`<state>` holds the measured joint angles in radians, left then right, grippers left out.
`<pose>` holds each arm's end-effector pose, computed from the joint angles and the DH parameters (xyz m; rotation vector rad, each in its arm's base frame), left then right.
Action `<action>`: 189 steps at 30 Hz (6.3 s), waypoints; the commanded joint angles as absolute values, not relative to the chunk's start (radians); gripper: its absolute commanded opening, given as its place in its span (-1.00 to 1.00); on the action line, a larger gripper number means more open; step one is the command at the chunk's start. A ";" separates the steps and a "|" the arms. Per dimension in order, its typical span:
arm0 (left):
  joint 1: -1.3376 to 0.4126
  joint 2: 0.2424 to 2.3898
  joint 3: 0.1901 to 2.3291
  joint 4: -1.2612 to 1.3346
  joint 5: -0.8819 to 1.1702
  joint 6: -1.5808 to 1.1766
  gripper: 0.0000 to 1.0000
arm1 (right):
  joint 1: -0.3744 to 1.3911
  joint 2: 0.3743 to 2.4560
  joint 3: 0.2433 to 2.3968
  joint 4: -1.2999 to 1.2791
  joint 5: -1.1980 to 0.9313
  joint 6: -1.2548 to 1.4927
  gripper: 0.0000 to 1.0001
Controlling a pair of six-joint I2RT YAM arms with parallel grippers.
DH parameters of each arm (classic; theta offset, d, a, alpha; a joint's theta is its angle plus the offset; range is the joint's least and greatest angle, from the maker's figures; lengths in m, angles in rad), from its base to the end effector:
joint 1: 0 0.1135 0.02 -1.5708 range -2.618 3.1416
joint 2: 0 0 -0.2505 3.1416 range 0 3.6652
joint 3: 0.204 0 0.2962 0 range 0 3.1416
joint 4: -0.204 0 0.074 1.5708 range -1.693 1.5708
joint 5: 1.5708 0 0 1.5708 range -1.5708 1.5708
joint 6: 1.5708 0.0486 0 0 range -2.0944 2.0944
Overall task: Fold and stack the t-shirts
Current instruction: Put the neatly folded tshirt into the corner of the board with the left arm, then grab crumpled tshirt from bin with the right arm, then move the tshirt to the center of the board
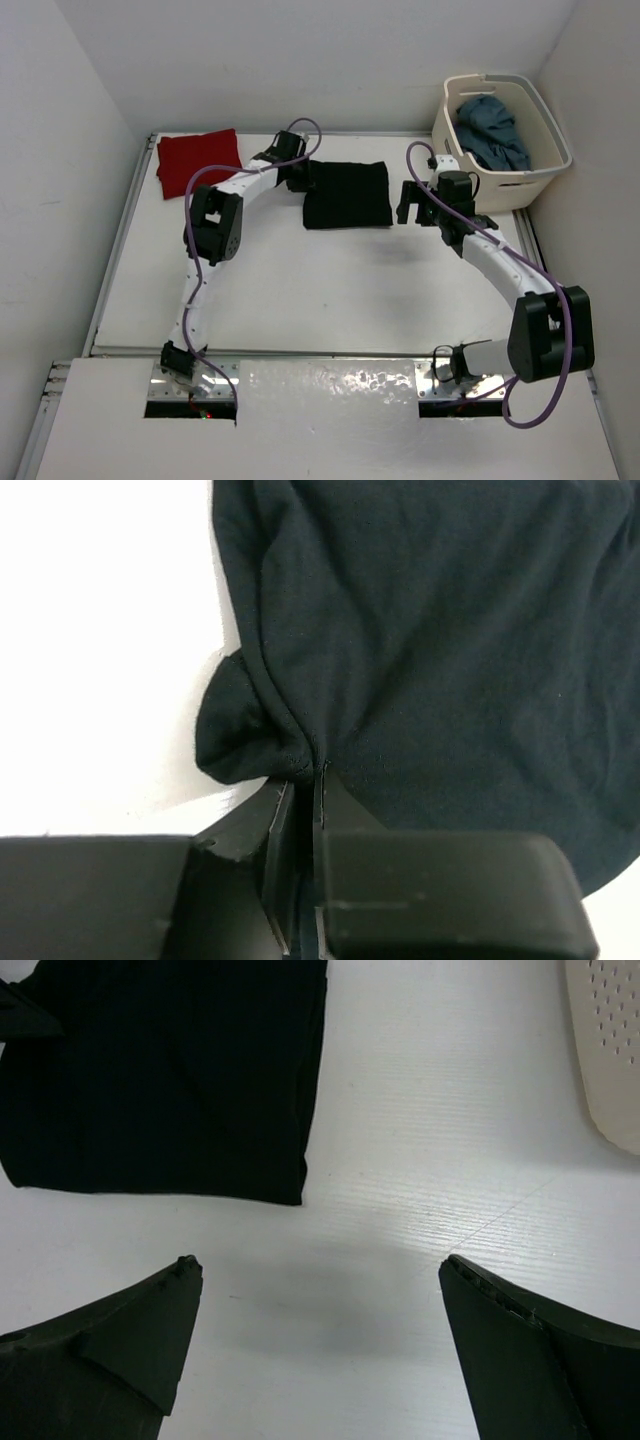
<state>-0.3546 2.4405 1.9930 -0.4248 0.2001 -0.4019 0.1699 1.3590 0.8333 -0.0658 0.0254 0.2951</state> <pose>0.5378 -0.2094 0.1105 0.0323 2.5060 -0.5705 0.3453 0.0580 0.1964 0.1506 2.1667 0.2398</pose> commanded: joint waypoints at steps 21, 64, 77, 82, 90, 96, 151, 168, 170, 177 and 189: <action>-0.135 2.299 2.212 -0.554 0.436 0.116 -1.00 | 0.172 1.325 0.827 -0.045 0.115 0.245 0.98; 0.153 2.203 2.424 -0.497 0.253 0.190 -1.00 | 0.170 1.410 0.857 -0.041 0.067 0.255 0.98; 0.270 2.239 2.395 -0.474 0.445 0.126 -1.00 | 0.170 1.425 0.864 -0.041 0.061 0.262 0.98; 0.295 2.301 2.370 -0.471 0.437 0.136 -1.00 | 0.170 1.433 0.868 -0.048 0.061 0.261 0.98; 0.327 2.399 2.356 -0.456 0.370 0.138 -1.00 | 0.170 1.453 0.879 -0.060 0.054 0.265 0.98; 0.328 2.439 2.361 -0.472 0.299 0.130 -0.88 | 0.170 1.456 0.885 -0.075 0.049 0.270 0.98; -0.049 1.838 1.695 -0.342 0.034 -0.129 0.99 | -0.264 2.789 2.453 0.206 0.192 0.614 0.75; -0.067 1.752 1.631 -0.247 0.123 -0.172 0.99 | -0.190 2.321 2.240 0.298 0.118 0.410 -1.00; -0.069 1.718 1.603 -0.213 0.147 -0.173 0.99 | -0.167 2.249 2.224 0.288 0.124 0.355 -1.00; -0.069 1.606 1.468 -0.146 0.176 -0.219 0.99 | -0.059 2.054 2.270 0.183 -0.097 0.252 -1.00; -0.069 1.376 1.171 -0.055 0.167 -0.337 0.99 | 0.202 1.816 2.243 0.264 -0.538 0.443 -1.00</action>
